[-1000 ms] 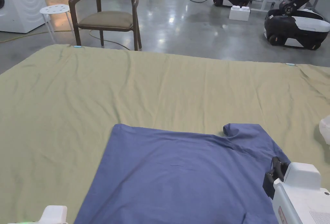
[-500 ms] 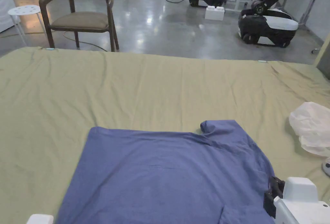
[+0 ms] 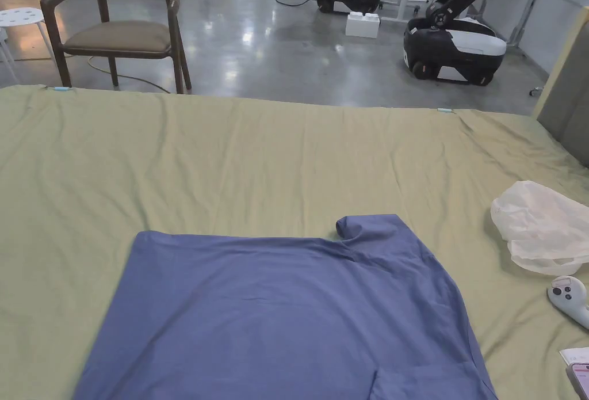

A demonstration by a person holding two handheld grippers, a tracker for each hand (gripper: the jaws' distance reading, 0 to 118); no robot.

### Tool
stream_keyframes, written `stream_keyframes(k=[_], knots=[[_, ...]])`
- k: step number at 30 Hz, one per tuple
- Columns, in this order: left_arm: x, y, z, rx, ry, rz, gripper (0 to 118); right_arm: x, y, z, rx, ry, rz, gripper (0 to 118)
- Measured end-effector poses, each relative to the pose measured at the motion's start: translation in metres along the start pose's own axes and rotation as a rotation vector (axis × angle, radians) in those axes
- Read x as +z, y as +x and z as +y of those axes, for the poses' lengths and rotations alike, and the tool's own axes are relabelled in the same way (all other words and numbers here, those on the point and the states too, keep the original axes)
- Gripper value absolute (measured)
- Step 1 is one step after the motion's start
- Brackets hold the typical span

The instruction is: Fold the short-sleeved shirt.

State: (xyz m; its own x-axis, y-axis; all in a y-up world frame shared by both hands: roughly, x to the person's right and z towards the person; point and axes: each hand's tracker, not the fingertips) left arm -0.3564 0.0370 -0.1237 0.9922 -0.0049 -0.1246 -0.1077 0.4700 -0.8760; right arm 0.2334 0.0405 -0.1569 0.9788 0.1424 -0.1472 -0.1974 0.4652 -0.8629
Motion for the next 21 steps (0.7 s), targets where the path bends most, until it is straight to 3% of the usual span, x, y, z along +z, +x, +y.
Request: stream_keyframes(k=[4,5,7,10,21], knots=[[0.011,0.014,0.001,-0.005,0.002,0.003,3,-0.005,-0.001,0.001,-0.026,-0.009,0.049,29],[0.012,0.015,0.001,-0.004,0.002,0.003,3,-0.005,-0.002,0.003,-0.021,-0.011,0.044,8],[0.016,0.018,0.003,0.001,0.003,0.001,3,-0.001,-0.001,0.007,-0.036,-0.011,0.104,8],[0.022,0.022,0.005,0.001,0.006,0.002,3,0.007,-0.001,0.010,-0.003,-0.010,0.068,8],[0.060,0.021,0.076,0.021,0.204,-0.021,3,0.055,0.012,0.088,-0.033,0.195,0.068,8]])
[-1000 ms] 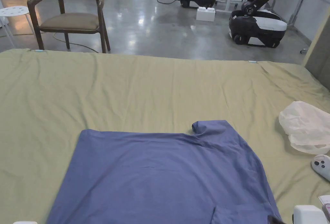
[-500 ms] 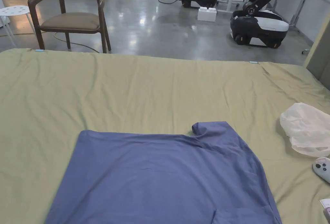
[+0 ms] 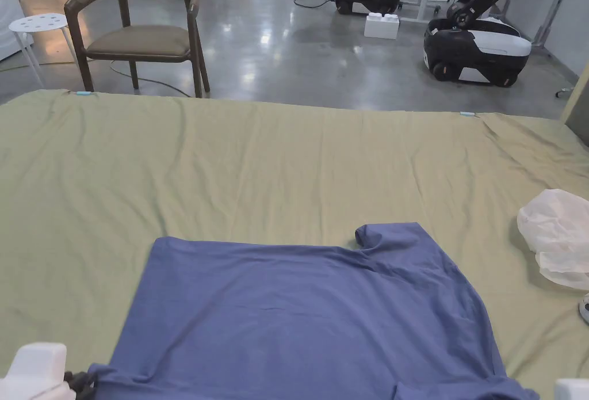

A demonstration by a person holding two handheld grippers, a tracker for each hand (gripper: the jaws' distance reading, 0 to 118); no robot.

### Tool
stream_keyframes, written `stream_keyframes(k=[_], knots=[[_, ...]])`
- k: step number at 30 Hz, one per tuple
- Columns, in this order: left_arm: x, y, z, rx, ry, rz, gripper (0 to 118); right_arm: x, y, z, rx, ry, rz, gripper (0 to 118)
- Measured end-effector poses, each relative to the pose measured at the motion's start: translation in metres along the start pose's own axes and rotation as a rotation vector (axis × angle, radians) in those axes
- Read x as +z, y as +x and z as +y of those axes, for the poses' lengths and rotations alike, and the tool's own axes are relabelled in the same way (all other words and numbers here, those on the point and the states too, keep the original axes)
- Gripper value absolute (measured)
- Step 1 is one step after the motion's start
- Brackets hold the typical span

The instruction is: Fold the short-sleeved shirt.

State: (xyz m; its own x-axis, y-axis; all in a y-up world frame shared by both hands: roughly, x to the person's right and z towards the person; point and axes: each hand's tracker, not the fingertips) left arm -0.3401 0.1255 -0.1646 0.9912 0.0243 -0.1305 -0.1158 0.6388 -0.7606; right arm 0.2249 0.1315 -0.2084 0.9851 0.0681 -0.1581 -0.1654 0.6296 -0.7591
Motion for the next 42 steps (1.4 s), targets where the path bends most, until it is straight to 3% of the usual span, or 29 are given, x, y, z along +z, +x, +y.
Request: stream_keyframes(k=[10,17,20,21,23,25,28,36,39,41,42], knots=[[-0.074,-0.010,0.087,0.018,0.038,0.006,3,-0.092,0.003,0.091,-0.015,0.037,-0.025,8],[-0.132,-0.007,0.099,0.014,-0.045,0.027,3,-0.150,-0.004,0.102,-0.008,-0.021,-0.043,9],[-0.143,-0.004,0.096,0.028,-0.079,0.031,5,-0.161,-0.006,0.097,-0.010,-0.040,-0.058,16],[-0.143,-0.002,0.096,0.026,-0.076,0.037,8,-0.162,-0.005,0.095,-0.013,-0.040,-0.059,17],[-0.139,0.001,0.094,0.019,-0.062,0.047,19,-0.158,-0.006,0.093,-0.031,-0.027,-0.085,36],[-0.131,0.003,0.095,0.009,-0.023,0.051,42,-0.145,-0.008,0.093,-0.043,0.034,-0.083,51],[-0.114,0.009,0.098,0.000,0.053,0.033,58,-0.122,-0.014,0.098,-0.083,0.156,-0.070,54],[-0.034,0.045,0.109,0.014,0.447,0.008,56,-0.041,-0.063,0.117,-0.087,0.591,-0.064,56],[-0.003,0.059,0.108,0.019,0.576,0.018,45,-0.018,-0.083,0.120,-0.104,0.683,-0.088,55],[0.013,0.069,0.103,0.004,0.642,0.038,26,-0.004,-0.094,0.120,-0.123,0.738,-0.093,42],[0.014,0.067,0.102,-0.010,0.657,0.045,16,0.001,-0.097,0.119,-0.123,0.758,-0.089,25]])
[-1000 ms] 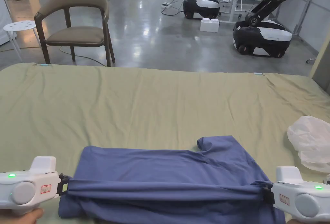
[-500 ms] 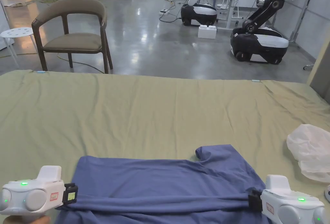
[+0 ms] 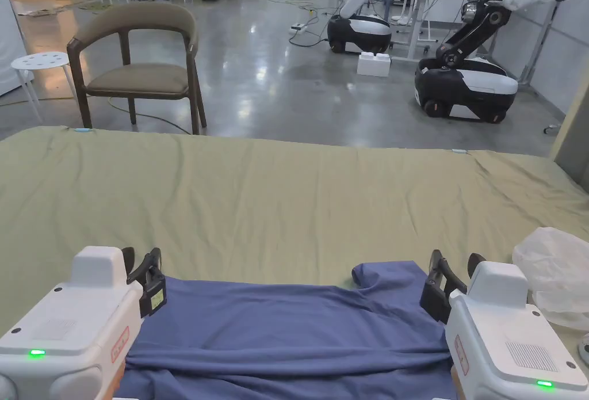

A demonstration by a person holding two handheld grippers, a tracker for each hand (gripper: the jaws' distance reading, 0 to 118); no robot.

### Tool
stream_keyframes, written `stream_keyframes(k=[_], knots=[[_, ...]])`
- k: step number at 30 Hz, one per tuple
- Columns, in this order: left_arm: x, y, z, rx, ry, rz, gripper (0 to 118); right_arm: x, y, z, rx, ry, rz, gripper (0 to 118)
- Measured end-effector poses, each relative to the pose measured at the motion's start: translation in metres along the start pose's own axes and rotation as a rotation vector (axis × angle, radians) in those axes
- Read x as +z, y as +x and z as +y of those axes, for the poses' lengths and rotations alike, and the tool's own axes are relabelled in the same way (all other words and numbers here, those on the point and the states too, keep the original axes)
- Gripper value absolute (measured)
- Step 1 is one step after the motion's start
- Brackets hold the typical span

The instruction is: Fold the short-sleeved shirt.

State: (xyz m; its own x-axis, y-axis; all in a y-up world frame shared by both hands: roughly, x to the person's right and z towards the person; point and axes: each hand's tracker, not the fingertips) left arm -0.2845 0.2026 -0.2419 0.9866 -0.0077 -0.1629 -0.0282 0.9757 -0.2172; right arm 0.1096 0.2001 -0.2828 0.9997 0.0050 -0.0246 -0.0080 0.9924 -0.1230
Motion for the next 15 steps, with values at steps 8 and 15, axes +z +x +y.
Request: stream_keyframes(k=[8,15], knots=[[0.037,-0.003,-0.001,-0.045,0.064,0.010,0,0.029,-0.016,0.014,0.048,0.076,0.029,0],[0.032,-0.044,-0.029,-0.041,-0.104,0.091,0,0.034,-0.015,0.011,0.059,0.074,0.055,0]])
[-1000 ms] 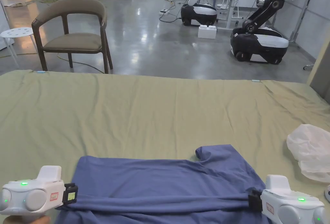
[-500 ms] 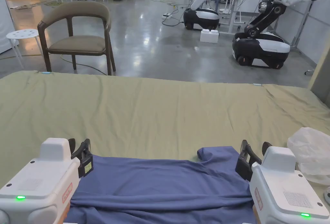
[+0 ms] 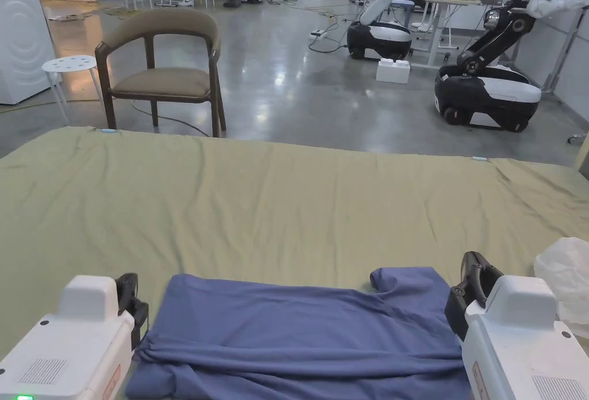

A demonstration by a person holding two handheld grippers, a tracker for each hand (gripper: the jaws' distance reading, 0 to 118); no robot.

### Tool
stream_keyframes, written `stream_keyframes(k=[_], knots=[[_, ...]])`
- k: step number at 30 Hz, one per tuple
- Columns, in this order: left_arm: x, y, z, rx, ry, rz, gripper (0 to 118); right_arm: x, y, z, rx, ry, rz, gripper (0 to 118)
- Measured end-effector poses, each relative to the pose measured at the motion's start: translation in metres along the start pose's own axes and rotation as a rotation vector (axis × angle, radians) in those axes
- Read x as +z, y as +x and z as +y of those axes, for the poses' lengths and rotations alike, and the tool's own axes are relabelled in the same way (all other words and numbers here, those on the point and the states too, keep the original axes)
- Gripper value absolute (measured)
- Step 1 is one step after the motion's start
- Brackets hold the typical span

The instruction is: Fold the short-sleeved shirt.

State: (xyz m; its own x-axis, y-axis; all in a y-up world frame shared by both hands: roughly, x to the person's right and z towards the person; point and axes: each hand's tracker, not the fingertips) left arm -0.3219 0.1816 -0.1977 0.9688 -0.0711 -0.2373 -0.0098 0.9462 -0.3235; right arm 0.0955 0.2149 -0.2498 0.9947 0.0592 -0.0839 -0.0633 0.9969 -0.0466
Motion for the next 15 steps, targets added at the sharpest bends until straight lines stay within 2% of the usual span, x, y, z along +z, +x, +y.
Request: stream_keyframes(k=[6,9,11,12,13,14,15], knots=[[-0.063,-0.029,-0.055,0.071,-0.395,-0.106,0,-0.004,0.004,-0.019,-0.001,-0.070,-0.001,0],[-0.095,-0.033,-0.080,0.063,-0.553,-0.103,0,-0.004,0.007,-0.028,0.007,-0.094,-0.006,0],[-0.111,-0.036,-0.091,0.071,-0.602,-0.108,21,-0.004,0.010,-0.032,0.011,-0.114,-0.004,0],[-0.118,-0.038,-0.095,0.087,-0.618,-0.117,38,-0.003,0.011,-0.034,0.010,-0.123,-0.007,0],[-0.127,-0.038,-0.100,0.099,-0.627,-0.112,65,-0.003,0.013,-0.035,0.008,-0.132,-0.013,0],[-0.133,-0.039,-0.104,0.123,-0.654,-0.114,74,-0.002,0.014,-0.037,0.006,-0.140,-0.015,0],[-0.139,-0.039,-0.107,0.146,-0.678,-0.113,76,-0.002,0.016,-0.039,0.006,-0.148,-0.016,0]])
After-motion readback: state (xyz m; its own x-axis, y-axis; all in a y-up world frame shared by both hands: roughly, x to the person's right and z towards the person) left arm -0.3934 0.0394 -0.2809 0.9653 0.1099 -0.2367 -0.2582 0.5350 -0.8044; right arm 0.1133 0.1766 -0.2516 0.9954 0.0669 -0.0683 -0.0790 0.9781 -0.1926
